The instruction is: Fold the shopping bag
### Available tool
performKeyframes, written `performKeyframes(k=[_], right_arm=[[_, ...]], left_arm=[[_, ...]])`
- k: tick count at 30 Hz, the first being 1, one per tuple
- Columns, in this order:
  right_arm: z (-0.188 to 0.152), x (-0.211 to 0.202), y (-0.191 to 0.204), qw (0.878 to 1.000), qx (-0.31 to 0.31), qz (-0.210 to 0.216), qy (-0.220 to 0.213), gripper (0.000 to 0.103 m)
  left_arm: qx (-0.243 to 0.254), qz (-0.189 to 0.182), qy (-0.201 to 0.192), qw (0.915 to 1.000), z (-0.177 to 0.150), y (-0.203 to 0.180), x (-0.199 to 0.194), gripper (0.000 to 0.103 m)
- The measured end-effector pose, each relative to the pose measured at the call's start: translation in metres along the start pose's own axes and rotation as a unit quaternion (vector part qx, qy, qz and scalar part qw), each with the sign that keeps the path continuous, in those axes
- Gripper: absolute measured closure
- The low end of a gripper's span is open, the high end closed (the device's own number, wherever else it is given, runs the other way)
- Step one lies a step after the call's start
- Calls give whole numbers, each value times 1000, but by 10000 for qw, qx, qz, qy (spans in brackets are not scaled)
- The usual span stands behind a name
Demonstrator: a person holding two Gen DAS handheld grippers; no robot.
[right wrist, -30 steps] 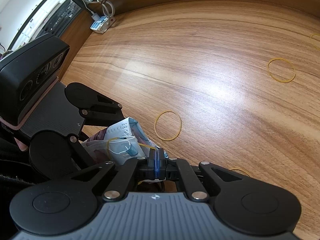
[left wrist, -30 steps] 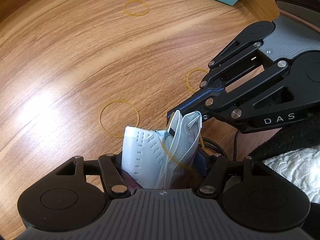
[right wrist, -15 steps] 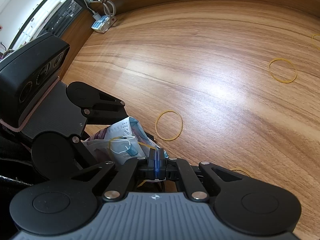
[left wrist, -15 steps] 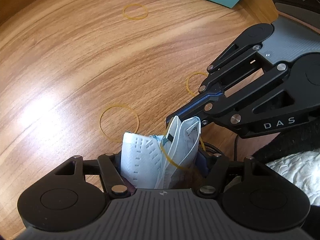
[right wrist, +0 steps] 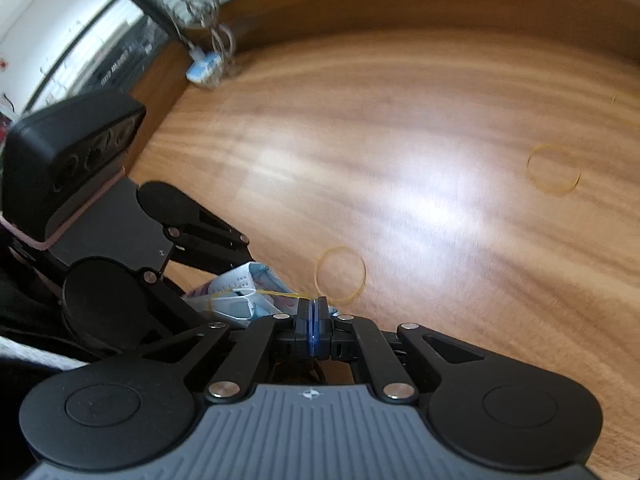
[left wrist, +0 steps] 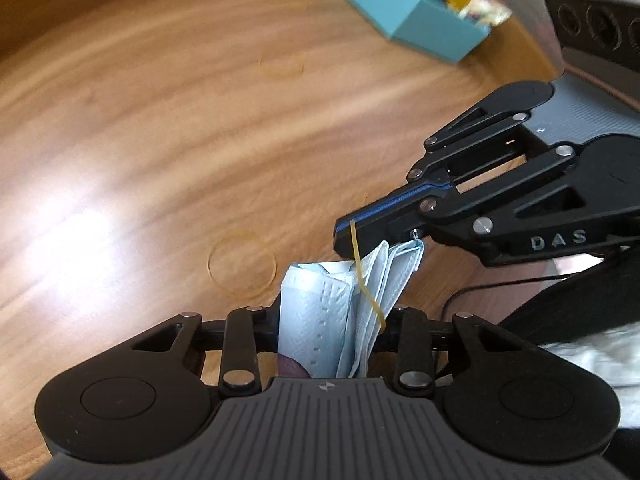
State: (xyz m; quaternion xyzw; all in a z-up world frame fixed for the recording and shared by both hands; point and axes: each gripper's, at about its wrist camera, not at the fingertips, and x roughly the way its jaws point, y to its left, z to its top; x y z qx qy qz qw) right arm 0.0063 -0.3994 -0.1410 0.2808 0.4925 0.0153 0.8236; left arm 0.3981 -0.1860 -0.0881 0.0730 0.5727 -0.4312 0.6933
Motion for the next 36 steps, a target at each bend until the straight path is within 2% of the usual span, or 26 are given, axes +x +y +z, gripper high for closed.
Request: performKeyframes(k=[4, 6, 11, 15, 19, 24, 27, 30, 32, 36], right_arm=[[10, -26, 15, 9990, -184, -281, -311, 102], [12, -34, 19, 9989, -230, -249, -318, 102], [13, -57, 30, 9975, -383, -502, -303, 102], [12, -75, 33, 9967, -320, -666, -332, 102], [11, -80, 35, 9970, -278, -660, -295, 102], [15, -81, 38, 9979, -358, -411, -340, 102], [21, -78, 38, 9981, -510, -208, -287, 102], [33, -76, 43, 9960, -873, 50, -181, 102], [47, -77, 56, 9906, -1354, 168, -123, 102], [66, -77, 83, 9827, -1813, 367, -108, 102]], left_arm=[[136, -436, -583, 9973, -1, -7, -25, 69], [284, -576, -896, 9939, -9, -19, -52, 69], [502, -632, -1509, 9852, -18, -30, -78, 71], [585, -789, -1833, 9781, -19, -35, -82, 72], [772, -1126, -2088, 9684, -26, -35, -94, 72], [1163, -1476, -2207, 9571, -32, -46, -105, 73], [1471, -1657, -2120, 9518, -34, -55, -109, 73], [1609, -1745, -2035, 9499, -34, -60, -108, 73], [1653, -1766, -2005, 9494, -34, -62, -108, 72], [1696, -1743, -1996, 9492, -36, -65, -109, 72]])
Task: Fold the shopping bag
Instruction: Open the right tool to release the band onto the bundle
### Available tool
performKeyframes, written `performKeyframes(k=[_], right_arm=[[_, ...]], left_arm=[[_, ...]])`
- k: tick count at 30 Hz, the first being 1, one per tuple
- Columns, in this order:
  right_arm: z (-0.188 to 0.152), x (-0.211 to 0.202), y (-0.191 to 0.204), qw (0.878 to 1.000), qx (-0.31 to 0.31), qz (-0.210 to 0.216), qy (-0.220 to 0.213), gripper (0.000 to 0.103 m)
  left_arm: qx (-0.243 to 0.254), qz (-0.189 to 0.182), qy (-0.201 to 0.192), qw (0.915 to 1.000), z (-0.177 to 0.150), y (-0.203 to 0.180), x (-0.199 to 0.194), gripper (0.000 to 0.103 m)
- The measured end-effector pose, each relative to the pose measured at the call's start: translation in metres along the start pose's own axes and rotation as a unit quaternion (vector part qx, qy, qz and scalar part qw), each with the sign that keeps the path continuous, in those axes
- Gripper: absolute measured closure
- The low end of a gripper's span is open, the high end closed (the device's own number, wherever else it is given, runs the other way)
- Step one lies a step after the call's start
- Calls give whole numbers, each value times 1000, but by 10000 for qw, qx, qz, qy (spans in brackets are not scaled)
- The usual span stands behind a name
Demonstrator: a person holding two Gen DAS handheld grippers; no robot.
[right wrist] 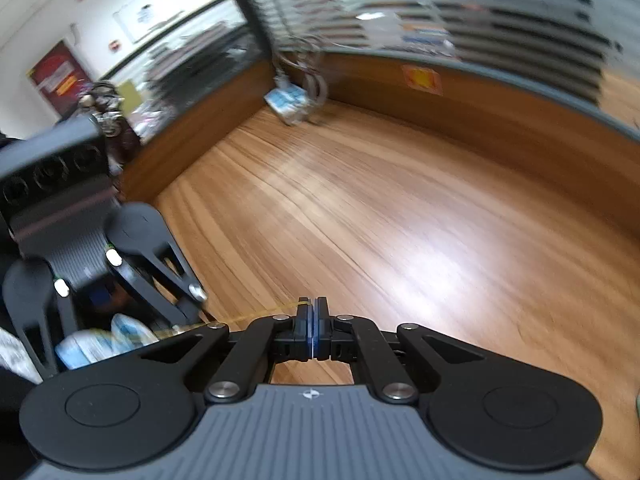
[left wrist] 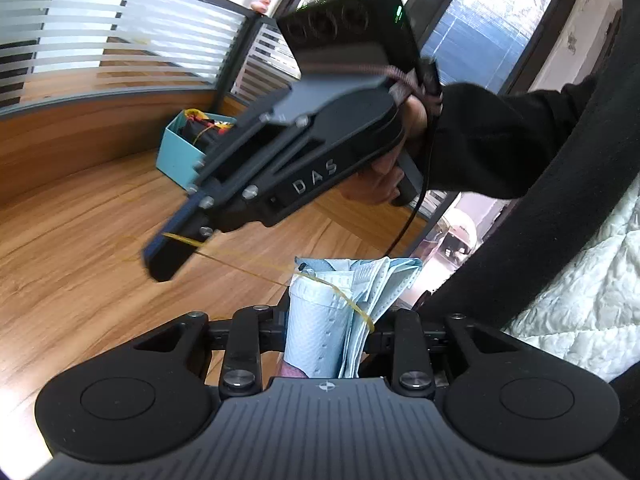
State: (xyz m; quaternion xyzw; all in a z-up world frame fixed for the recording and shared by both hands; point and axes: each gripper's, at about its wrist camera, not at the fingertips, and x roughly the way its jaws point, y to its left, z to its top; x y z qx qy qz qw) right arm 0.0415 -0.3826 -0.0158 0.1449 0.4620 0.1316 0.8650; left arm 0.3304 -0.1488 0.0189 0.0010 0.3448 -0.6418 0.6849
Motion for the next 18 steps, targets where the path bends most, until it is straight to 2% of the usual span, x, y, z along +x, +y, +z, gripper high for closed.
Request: performKeyframes(k=[5, 9, 12, 14, 15, 18], right_arm=[[20, 12, 21, 9988, -443, 157, 134, 102], [14, 26, 17, 9974, -506, -20, 516, 102], [-1, 23, -4, 9984, 45, -5, 557, 101], [-11, 16, -18, 9975, 506, 74, 479, 92], [-17, 9, -27, 9947, 941, 213, 348, 92], [-27, -1, -35, 9867, 1583, 365, 48, 92]], left_arm=[[163, 40, -22, 9999, 0, -6, -1, 71], [191, 162, -225, 9994, -4, -8, -9, 71], [79, 238, -505, 9984, -6, -5, -17, 71], [1, 204, -661, 9976, -7, -3, -21, 71], [-14, 203, -697, 9974, -7, -3, -22, 71], [-102, 139, -831, 9964, -9, 1, -26, 71]])
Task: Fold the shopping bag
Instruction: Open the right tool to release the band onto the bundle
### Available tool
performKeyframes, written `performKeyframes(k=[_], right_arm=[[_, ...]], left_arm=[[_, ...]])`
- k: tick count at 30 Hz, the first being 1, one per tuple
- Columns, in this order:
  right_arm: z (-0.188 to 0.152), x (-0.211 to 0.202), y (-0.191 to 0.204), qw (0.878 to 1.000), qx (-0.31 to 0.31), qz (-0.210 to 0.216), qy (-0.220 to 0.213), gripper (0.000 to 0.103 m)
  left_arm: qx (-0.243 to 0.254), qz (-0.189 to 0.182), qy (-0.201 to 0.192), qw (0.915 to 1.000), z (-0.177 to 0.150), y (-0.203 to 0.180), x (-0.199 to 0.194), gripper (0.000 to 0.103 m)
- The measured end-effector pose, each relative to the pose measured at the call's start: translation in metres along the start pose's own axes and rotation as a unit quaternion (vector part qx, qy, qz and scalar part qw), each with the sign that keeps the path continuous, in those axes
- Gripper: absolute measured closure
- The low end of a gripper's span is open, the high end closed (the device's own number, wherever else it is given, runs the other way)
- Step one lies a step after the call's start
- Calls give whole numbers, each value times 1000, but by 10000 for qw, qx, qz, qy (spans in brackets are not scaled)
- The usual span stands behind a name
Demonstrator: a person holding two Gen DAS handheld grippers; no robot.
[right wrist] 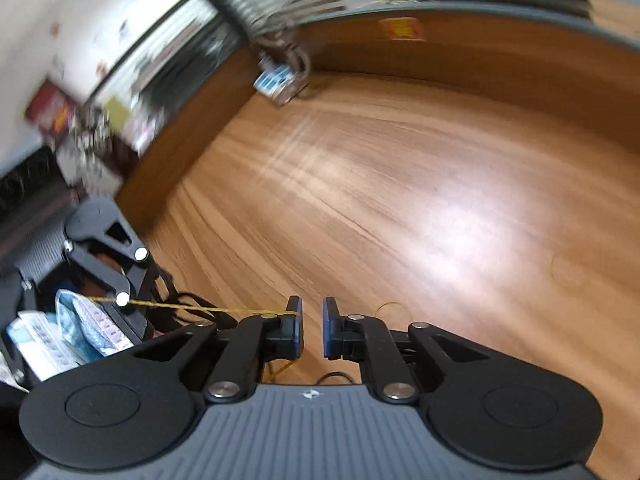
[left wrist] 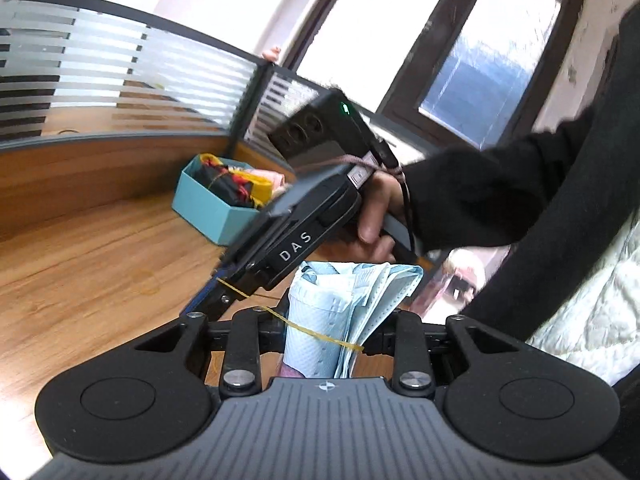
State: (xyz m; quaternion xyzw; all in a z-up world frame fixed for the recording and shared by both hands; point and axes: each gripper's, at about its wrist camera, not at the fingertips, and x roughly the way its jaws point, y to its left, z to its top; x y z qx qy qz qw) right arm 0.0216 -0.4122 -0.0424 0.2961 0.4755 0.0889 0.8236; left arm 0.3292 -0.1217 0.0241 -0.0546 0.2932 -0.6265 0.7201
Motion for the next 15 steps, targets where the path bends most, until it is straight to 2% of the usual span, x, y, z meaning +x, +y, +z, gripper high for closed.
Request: performKeyframes(k=[3, 6, 9, 12, 15], right_arm=[[-5, -2, -7, 9987, 435, 233, -158, 92], [-14, -4, -19, 9906, 1143, 631, -396, 91], [-21, -6, -25, 9815, 1595, 745, -748, 90], [-20, -16, -18, 9750, 1793, 493, -1218, 90], [-19, -23, -11, 9706, 1964, 176, -1384, 90]], left_arm=[[-118, -38, -99, 9999, 4, 10, 0, 71], [-306, -35, -189, 9993, 8, 14, -3, 71], [-488, 38, -373, 9981, 10, 15, -12, 71], [-765, 169, -711, 9944, 11, 19, -22, 72], [-1452, 139, -1275, 9811, 13, 35, -40, 72]])
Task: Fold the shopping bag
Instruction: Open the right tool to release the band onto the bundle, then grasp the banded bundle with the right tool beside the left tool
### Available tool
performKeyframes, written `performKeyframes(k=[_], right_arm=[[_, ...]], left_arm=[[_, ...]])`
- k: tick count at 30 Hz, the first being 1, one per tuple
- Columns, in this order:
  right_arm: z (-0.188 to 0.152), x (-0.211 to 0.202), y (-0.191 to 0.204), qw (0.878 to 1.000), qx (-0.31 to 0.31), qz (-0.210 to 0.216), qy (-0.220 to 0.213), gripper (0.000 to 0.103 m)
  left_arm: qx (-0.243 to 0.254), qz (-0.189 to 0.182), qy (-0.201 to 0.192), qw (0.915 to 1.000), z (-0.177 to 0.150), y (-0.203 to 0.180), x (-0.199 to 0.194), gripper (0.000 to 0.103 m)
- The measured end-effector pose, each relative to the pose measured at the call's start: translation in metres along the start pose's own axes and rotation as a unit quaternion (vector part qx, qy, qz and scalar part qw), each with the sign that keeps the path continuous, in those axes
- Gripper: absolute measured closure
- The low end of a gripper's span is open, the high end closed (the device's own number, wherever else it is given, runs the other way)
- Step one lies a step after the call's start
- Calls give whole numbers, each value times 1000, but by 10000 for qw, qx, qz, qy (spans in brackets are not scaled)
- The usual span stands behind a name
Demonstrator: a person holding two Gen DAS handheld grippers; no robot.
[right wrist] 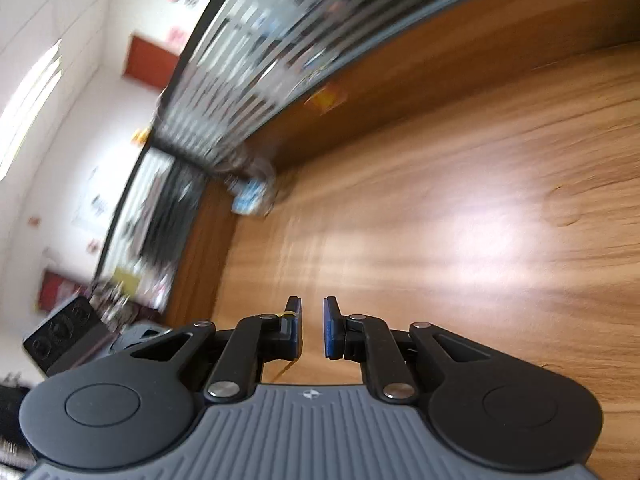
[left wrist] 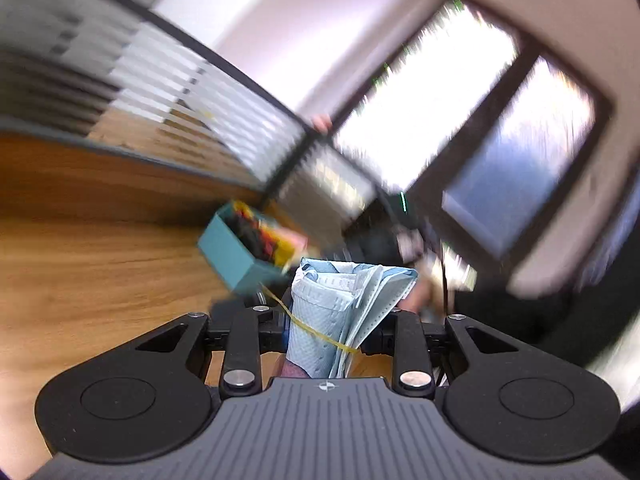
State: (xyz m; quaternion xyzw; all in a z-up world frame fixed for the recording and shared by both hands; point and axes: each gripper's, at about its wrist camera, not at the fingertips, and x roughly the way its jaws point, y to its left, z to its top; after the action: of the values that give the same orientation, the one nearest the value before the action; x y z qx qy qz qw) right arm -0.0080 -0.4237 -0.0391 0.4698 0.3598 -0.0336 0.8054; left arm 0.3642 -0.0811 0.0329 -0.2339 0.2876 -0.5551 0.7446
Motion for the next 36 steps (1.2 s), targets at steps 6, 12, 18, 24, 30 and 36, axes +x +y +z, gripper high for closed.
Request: performKeyframes(k=[6, 12, 18, 24, 30, 36], right_arm=[[-18, 7, 11, 9996, 218, 40, 180, 90], [-36, 9, 17, 9981, 568, 156, 180, 90], [-54, 7, 10, 9944, 1039, 203, 32, 88], [-65, -14, -8, 9871, 1566, 105, -322, 87], [-70, -35, 4, 9961, 665, -142, -571, 86], [-62, -33, 31, 9962, -552, 316, -587, 46]], left_arm=[[-600, 126, -409, 9973, 0, 9, -11, 72], [-1491, 488, -760, 9847, -9, 33, -25, 71], [-1870, 507, -613, 9791, -16, 43, -17, 71], [-2189, 600, -782, 9707, -17, 55, -36, 70], [-2515, 398, -714, 9644, -8, 66, -38, 69], [-2863, 176, -319, 9575, 3, 77, -29, 68]])
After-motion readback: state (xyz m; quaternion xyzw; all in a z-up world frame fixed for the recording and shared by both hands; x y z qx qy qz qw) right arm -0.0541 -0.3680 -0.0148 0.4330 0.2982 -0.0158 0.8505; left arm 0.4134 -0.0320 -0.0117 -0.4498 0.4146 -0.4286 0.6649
